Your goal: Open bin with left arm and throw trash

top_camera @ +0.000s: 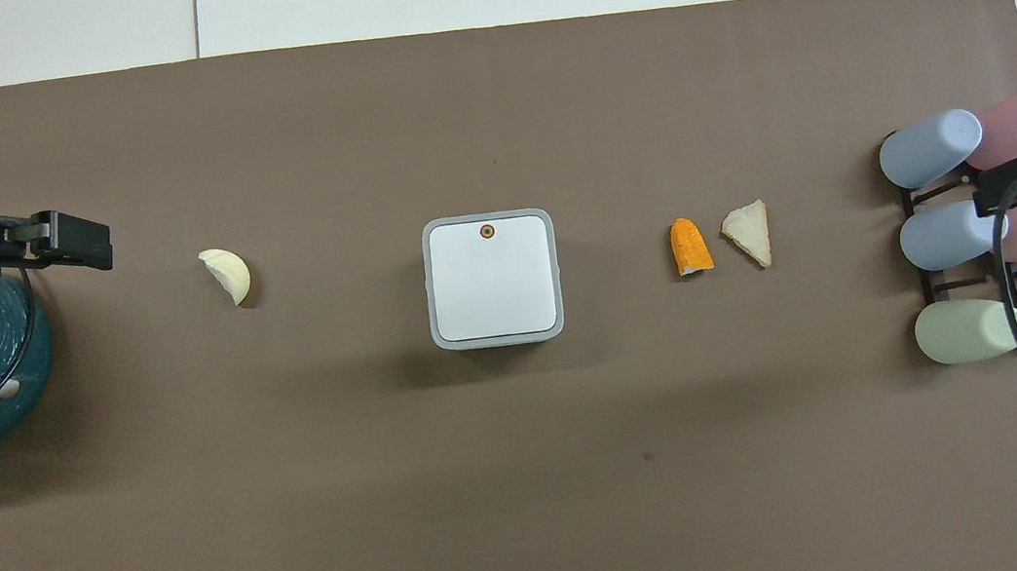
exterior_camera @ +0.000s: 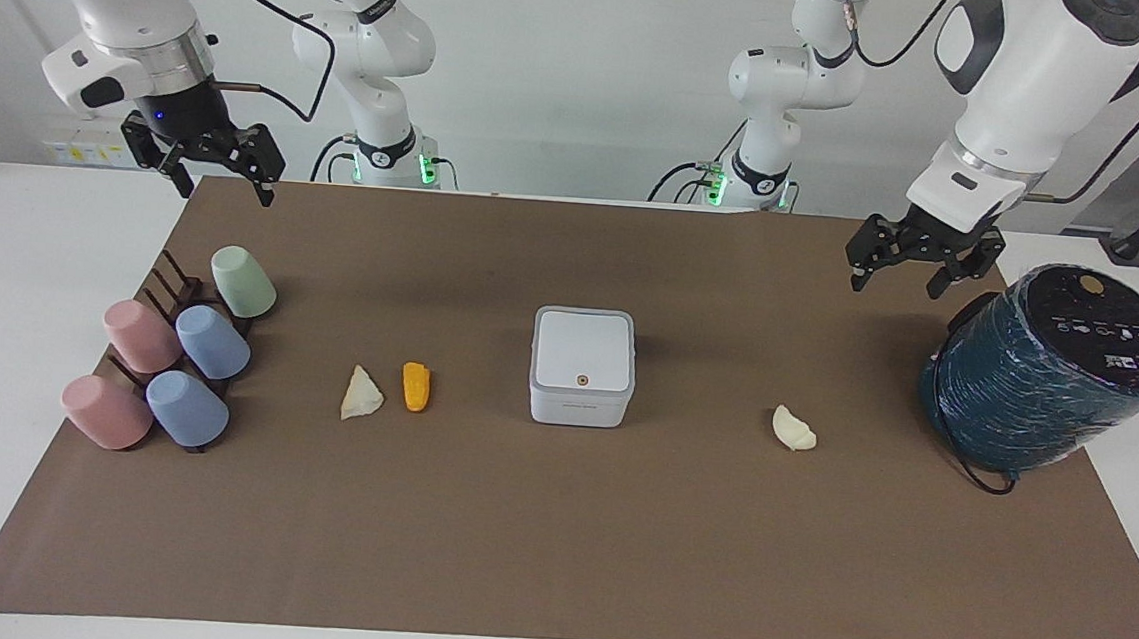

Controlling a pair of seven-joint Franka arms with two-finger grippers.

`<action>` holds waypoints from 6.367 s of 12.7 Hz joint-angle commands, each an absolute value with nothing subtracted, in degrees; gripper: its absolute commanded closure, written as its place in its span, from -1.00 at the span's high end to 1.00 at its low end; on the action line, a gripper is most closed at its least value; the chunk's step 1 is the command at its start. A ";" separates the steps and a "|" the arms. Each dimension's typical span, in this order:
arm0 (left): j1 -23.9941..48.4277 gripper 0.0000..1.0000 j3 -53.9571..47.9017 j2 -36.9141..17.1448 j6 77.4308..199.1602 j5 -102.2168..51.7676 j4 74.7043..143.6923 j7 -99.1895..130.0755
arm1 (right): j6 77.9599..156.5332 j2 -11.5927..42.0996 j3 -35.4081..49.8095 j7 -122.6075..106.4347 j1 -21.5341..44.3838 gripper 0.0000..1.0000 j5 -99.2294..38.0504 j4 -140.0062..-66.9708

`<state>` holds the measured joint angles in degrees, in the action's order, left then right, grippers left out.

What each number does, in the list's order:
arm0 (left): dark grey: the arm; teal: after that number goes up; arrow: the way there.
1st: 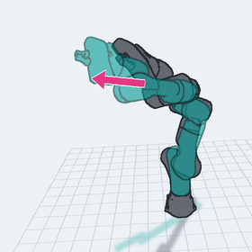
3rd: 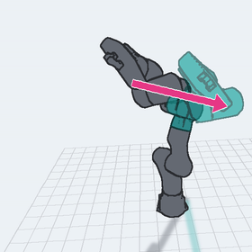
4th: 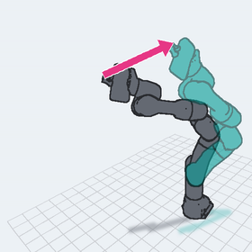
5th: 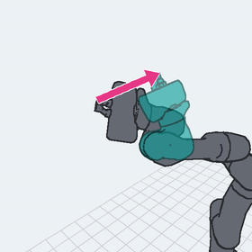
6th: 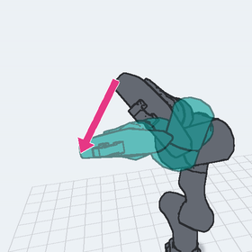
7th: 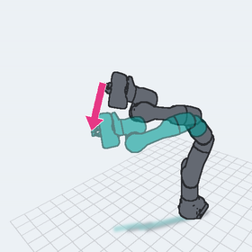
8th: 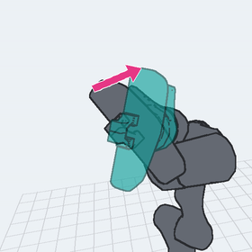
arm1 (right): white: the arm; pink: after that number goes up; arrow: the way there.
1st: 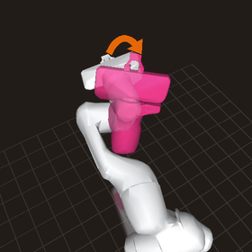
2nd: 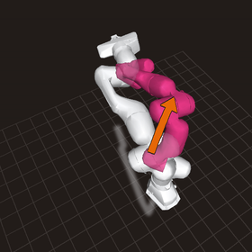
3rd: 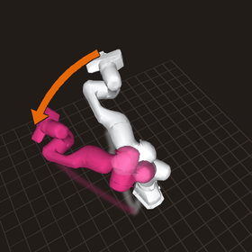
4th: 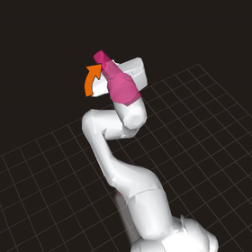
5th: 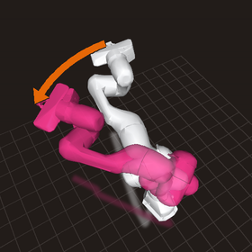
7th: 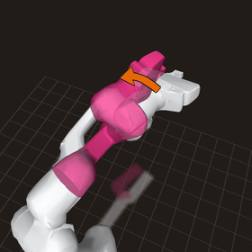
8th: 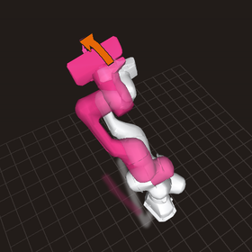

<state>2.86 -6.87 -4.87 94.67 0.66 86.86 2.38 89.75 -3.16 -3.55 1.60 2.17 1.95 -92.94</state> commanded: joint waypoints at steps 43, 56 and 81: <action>30.23 -1.00 -5.98 -21.79 138.51 -8.70 97.73 34.72 | 145.37 12.57 -2.90 -15.03 8.26 1.00 -1.93 -125.68; 29.45 -1.00 -5.54 -22.76 131.69 -8.61 93.27 34.54 | 147.92 13.01 -2.90 -11.78 9.14 -1.00 -3.69 -126.74; 4.31 1.00 -5.45 -9.68 103.07 -2.11 88.22 13.01 | 123.38 12.30 9.23 19.15 16.95 -1.00 -5.54 -96.24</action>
<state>5.91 -4.64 -12.01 98.69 -2.61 83.36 14.80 121.60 8.66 9.12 16.63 14.85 -4.72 -99.34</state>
